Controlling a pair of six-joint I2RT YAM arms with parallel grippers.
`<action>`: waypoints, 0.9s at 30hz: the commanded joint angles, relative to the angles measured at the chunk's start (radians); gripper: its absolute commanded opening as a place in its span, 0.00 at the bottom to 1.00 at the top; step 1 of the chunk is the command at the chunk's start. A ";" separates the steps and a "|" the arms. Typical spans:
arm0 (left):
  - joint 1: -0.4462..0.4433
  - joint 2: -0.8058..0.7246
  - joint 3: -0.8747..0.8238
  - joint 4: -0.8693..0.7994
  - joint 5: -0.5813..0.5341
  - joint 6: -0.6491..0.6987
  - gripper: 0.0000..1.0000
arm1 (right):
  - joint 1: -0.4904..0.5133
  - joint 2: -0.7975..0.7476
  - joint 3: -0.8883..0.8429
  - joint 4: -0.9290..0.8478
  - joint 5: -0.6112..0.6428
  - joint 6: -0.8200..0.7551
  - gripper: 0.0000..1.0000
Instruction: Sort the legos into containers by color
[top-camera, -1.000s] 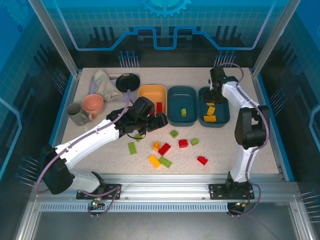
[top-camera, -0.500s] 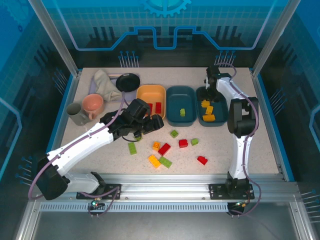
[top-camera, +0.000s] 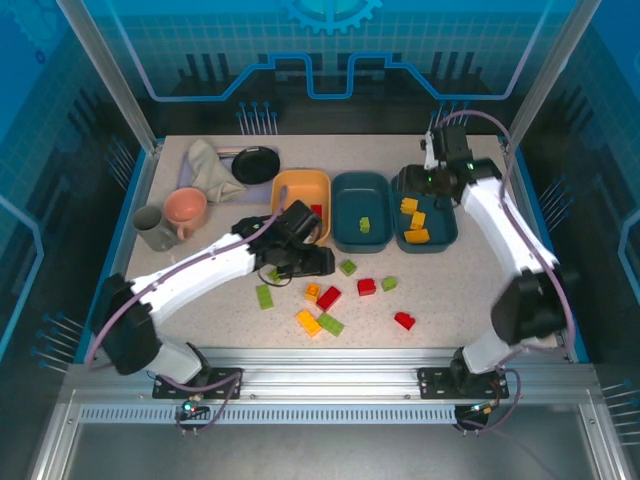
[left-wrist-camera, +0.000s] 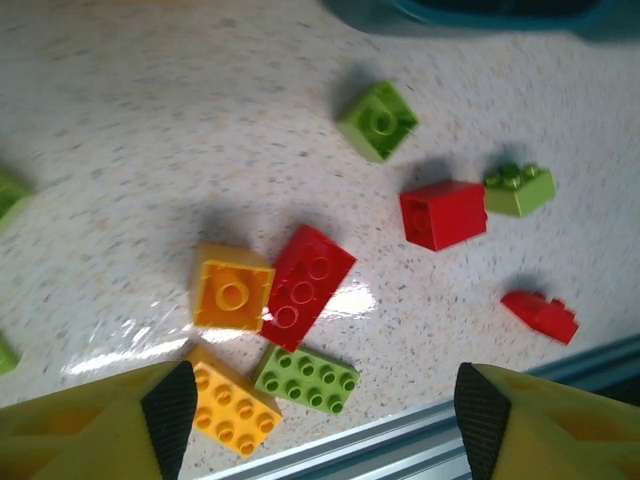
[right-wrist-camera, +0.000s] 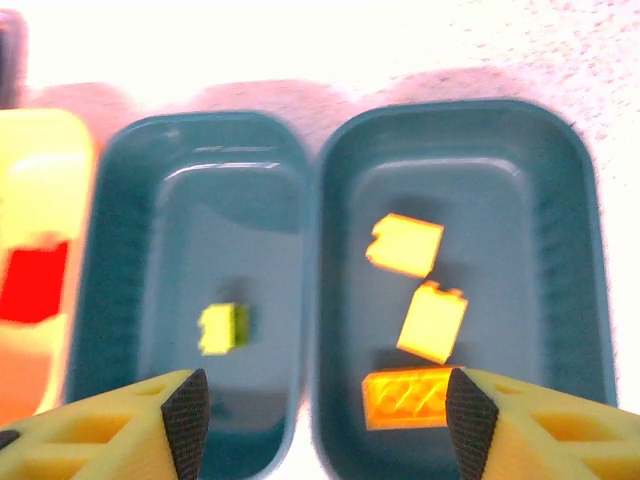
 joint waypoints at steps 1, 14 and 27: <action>-0.039 0.113 0.115 -0.050 0.047 0.235 0.67 | 0.028 -0.193 -0.251 0.063 -0.094 0.096 0.67; -0.079 0.468 0.289 -0.198 -0.017 0.483 0.62 | 0.137 -0.840 -0.715 -0.070 -0.376 0.155 0.93; -0.117 0.550 0.249 -0.176 -0.109 0.502 0.52 | 0.163 -0.786 -0.705 -0.076 -0.380 0.297 0.87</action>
